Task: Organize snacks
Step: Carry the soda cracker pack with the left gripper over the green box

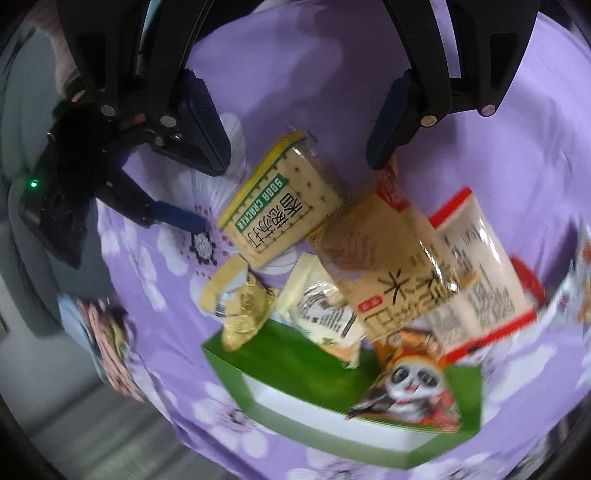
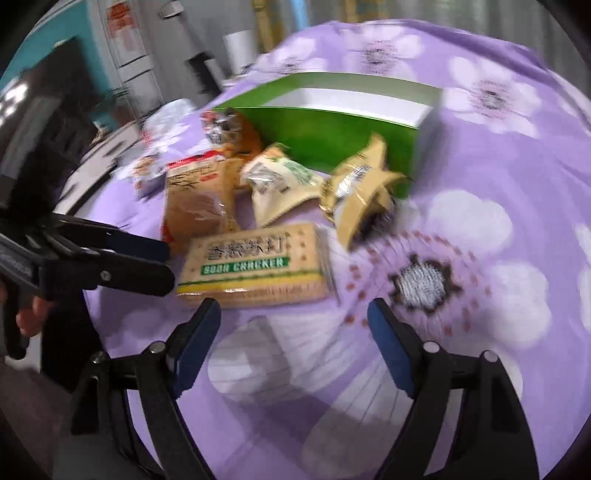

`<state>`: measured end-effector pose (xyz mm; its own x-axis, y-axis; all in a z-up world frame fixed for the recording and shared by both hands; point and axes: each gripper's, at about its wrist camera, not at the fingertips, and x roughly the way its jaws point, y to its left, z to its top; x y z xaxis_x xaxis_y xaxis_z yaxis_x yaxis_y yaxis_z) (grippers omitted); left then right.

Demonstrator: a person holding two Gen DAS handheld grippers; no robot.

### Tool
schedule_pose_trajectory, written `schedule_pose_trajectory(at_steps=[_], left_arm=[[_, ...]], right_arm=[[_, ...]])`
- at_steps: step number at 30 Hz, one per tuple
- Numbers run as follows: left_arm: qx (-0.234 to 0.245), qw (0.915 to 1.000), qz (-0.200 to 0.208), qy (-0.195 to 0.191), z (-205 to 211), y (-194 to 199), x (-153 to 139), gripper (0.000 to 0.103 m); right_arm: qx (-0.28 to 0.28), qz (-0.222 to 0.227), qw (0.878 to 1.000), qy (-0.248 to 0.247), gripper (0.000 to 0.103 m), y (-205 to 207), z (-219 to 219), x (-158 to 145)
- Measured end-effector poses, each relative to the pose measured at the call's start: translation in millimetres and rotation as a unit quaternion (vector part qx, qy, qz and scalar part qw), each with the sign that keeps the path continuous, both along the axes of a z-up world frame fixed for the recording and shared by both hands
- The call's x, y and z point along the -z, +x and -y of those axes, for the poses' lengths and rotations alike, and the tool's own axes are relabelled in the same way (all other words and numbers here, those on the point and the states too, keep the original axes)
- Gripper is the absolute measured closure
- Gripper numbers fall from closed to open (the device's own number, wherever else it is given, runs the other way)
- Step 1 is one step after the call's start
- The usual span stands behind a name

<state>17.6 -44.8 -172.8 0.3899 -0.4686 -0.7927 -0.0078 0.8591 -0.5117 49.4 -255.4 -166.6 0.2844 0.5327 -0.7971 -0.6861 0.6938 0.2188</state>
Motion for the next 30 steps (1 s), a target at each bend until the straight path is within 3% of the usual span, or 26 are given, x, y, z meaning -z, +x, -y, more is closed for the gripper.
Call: schedule_pose_trajectory(at_steps=[5,6,8,11,15,21,30], left_arm=[[-0.065,0.9972,-0.012,-0.035,-7,7,8,0.027],[-0.067,0.9972,-0.009,-0.031,-5,9,7,0.028],[-0.067,0.9976,-0.011,-0.012,-1,10,7,0.033],[-0.064,0.9979,-0.012,-0.002,5,13,8,0.035],[-0.062,0.998,-0.012,0.011,2,14,9,0.047],[-0.049,0.9984,-0.003,0.027,3,10,6,0.047],[-0.019,0.9993,0.022,0.022,11,-9,-16,0.047]], right_arm=[[-0.089,-0.01,0.996,-0.012,0.022,24,-15,15],[-0.104,-0.012,0.995,-0.005,0.022,27,-18,16],[-0.12,-0.016,0.993,0.013,0.033,29,-23,14],[-0.13,-0.005,0.991,0.005,0.036,21,-35,14],[-0.106,0.021,0.994,-0.012,0.044,4,-33,12],[-0.053,0.03,0.998,-0.007,0.052,-11,-27,8],[-0.007,0.062,0.998,-0.002,0.052,-44,-21,-18]])
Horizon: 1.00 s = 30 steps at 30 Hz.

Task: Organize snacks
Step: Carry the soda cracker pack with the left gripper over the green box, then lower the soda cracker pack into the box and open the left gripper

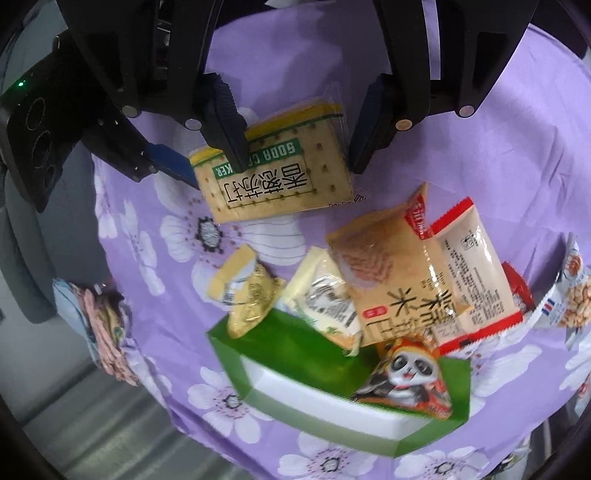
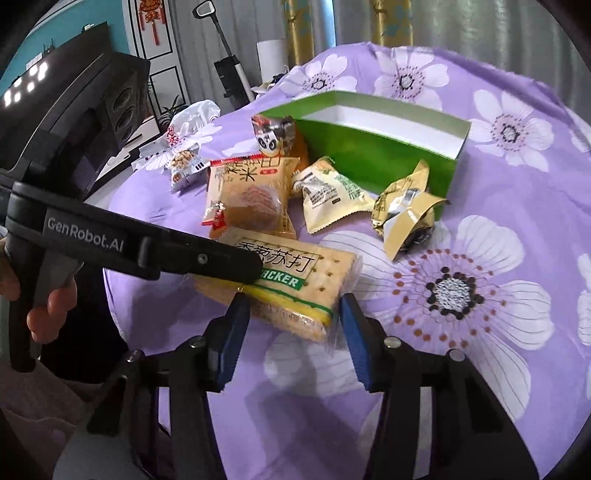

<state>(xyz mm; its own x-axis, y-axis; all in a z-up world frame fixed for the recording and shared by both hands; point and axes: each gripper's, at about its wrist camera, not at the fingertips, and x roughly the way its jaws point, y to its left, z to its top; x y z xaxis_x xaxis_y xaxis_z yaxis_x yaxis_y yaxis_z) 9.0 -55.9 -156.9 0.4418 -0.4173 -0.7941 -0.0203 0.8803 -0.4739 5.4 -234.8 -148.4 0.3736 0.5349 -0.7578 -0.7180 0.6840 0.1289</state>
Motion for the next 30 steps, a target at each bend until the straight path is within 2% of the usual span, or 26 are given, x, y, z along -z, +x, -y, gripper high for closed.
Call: schedule_pose_trajectory(at_steps=[8,12,18,24,28,30], left_arm=[[0.017,0.998,0.059,0.015,3,8,-44,0.047],[0.016,0.996,0.084,0.023,-5,32,-69,0.047],[0.014,0.9919,0.119,0.042,-19,77,-95,0.047],[0.012,0.9915,0.119,0.05,-38,124,-96,0.047],[0.014,0.9917,0.11,0.064,-42,146,-85,0.047],[0.011,0.9935,0.097,0.058,-45,158,-76,0.047]], right_arm=[[0.015,0.053,0.998,0.0,0.052,-2,3,-40],[0.018,0.084,0.996,0.006,0.052,14,-4,-59],[0.024,0.123,0.992,0.022,0.052,59,-22,-82],[0.026,0.134,0.99,0.029,0.052,108,-43,-88],[0.028,0.123,0.992,0.027,0.052,134,-52,-79],[0.031,0.112,0.993,0.024,0.052,146,-55,-71]])
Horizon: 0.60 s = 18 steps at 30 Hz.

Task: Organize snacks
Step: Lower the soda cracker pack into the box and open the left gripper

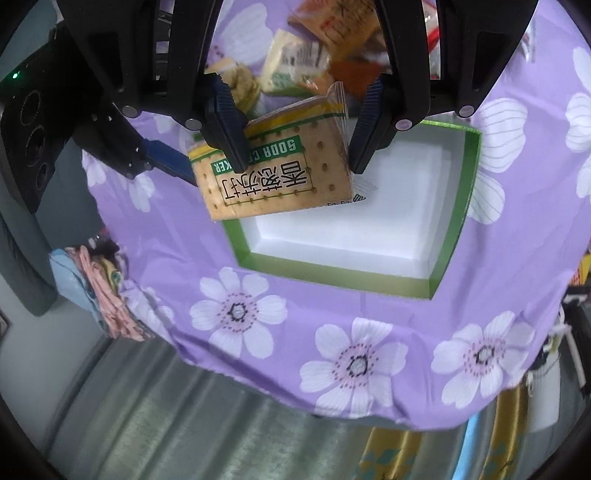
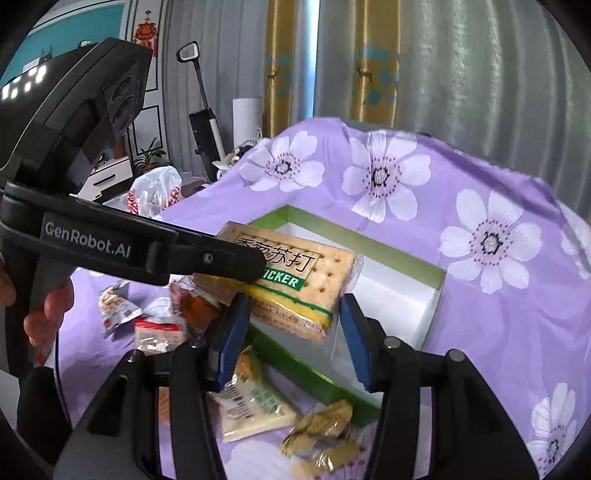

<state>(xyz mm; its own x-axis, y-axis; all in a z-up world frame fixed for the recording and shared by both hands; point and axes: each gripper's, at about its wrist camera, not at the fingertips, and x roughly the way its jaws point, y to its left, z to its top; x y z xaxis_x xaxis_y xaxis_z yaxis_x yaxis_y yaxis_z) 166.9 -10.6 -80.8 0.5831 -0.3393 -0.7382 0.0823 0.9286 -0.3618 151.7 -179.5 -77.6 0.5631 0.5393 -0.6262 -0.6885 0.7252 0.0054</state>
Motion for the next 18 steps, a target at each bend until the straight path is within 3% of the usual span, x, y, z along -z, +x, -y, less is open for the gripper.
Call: schedule_pose_trajectory(at_steps=[6,7,9,10,16,18], left_arm=[[0.003,0.9995,-0.03,0.003,-2,27,22,0.046],[-0.005,0.9994,-0.035,0.004,-4,31,26,0.044],[-0.017,0.9986,-0.049,0.01,-8,34,32,0.02],[-0.025,0.9983,-0.052,0.009,-12,34,34,0.017],[-0.053,0.9974,-0.049,0.005,-38,10,25,0.016],[-0.061,0.9973,-0.04,0.008,-45,-3,19,0.01]], right_arm=[[0.016,-0.03,0.999,-0.002,0.047,21,-5,22],[0.025,-0.036,0.999,-0.004,0.047,26,-6,26],[0.047,-0.053,0.997,-0.005,0.045,34,-5,33],[0.051,-0.061,0.997,0.002,0.044,34,-3,34],[0.07,-0.062,0.995,0.029,0.034,10,19,23],[0.075,-0.064,0.994,0.036,0.032,1,25,20]])
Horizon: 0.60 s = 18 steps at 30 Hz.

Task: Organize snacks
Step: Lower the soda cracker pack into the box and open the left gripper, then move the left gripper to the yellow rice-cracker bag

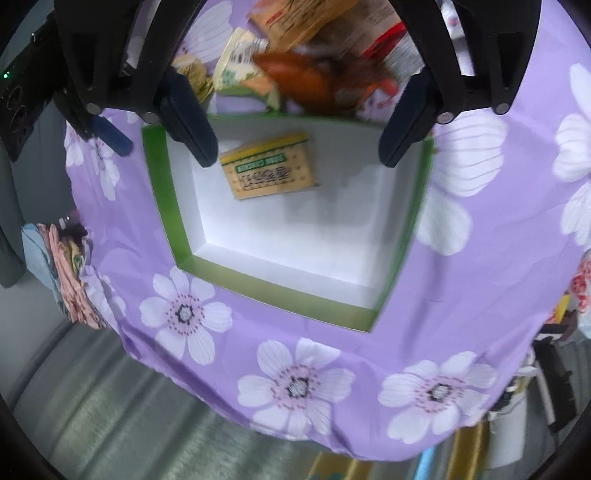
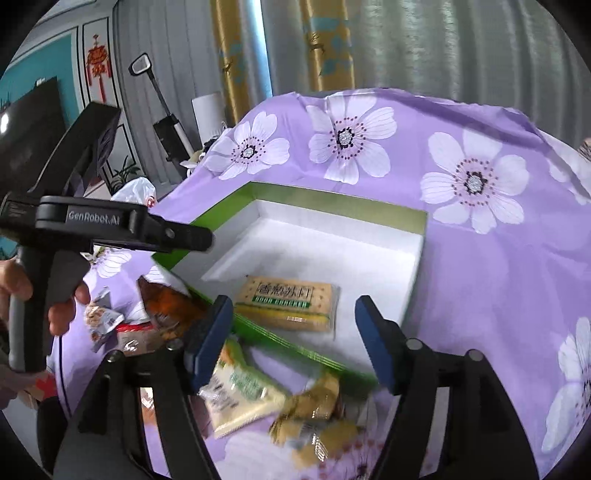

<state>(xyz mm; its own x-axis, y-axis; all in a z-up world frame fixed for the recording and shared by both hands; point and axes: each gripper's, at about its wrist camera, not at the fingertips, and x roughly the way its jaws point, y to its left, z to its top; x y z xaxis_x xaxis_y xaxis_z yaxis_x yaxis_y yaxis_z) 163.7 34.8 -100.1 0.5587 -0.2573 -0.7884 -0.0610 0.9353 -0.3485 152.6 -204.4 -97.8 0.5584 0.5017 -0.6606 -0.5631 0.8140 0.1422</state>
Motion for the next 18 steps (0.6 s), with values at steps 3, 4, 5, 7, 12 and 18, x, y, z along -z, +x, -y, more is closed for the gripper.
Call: schedule_pose_trajectory(at_steps=[3,4,5,7,12,18], left_arm=[[-0.008,0.9999,0.013,0.005,-7,-21,-8,0.01],[-0.008,0.9998,0.016,0.009,-9,-29,-11,0.01],[-0.007,0.9997,0.021,0.009,-10,-36,-14,0.01],[-0.006,0.9996,0.026,0.01,-10,-48,-19,0.01],[-0.001,0.9991,0.039,0.014,-9,-78,-26,0.01],[-0.001,0.9993,0.028,0.025,-4,-105,-15,0.01]], right_arm=[[0.003,-0.001,1.0,0.007,0.029,-21,7,-4],[0.002,-0.001,1.0,0.007,0.029,-25,8,-4],[0.003,0.0,1.0,0.006,0.028,-33,9,-4],[0.001,-0.005,1.0,0.008,0.028,-45,8,-3],[-0.009,-0.014,1.0,0.011,0.027,-68,5,1],[-0.025,-0.028,0.999,0.012,0.027,-88,-3,8]])
